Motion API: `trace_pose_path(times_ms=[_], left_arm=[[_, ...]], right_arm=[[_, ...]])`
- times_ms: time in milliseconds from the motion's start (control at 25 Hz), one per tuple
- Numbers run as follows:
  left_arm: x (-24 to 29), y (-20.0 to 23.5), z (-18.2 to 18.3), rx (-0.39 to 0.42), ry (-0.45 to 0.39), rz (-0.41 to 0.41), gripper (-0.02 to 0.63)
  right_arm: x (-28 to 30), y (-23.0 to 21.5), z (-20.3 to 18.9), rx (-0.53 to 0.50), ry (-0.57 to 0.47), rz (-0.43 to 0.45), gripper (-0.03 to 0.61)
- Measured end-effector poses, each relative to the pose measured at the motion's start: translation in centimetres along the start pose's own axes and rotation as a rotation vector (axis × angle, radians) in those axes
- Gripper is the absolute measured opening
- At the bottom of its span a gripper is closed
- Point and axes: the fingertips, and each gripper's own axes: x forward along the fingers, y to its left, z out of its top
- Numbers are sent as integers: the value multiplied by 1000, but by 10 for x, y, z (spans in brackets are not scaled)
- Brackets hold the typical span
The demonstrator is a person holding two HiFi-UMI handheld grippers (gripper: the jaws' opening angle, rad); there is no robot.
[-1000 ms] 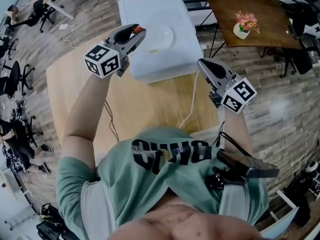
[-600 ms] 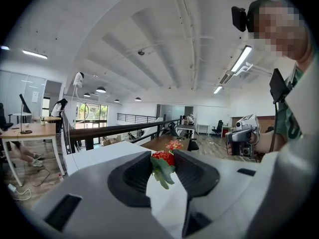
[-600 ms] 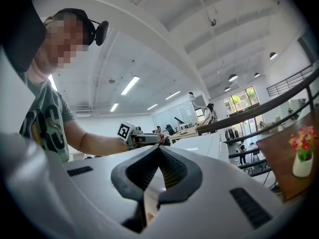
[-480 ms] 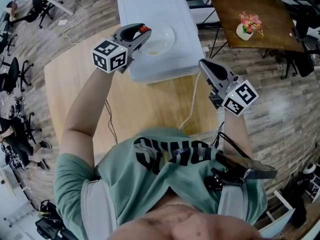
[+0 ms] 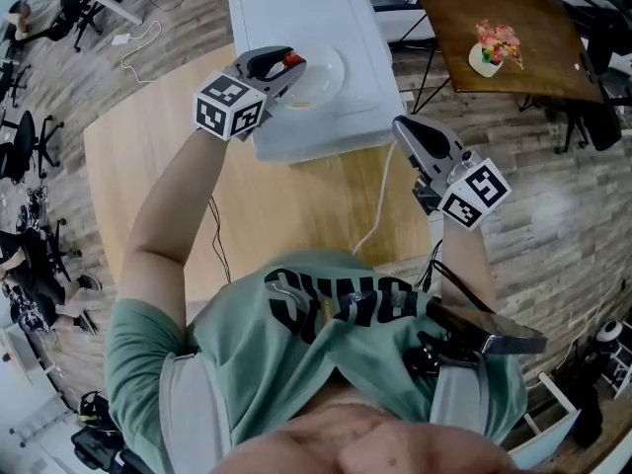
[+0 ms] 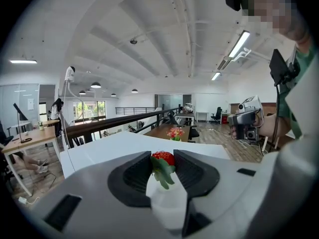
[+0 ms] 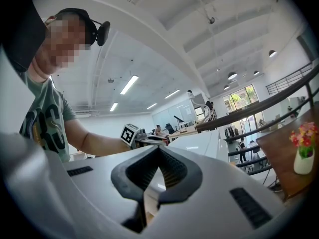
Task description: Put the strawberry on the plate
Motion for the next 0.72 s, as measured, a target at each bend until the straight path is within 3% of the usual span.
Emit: trace_pose_path(times_ms=[720], left_arm=[[10, -5, -9, 118, 83, 15, 144]], right_arm=[[-1, -3, -1, 8, -10, 4, 6]])
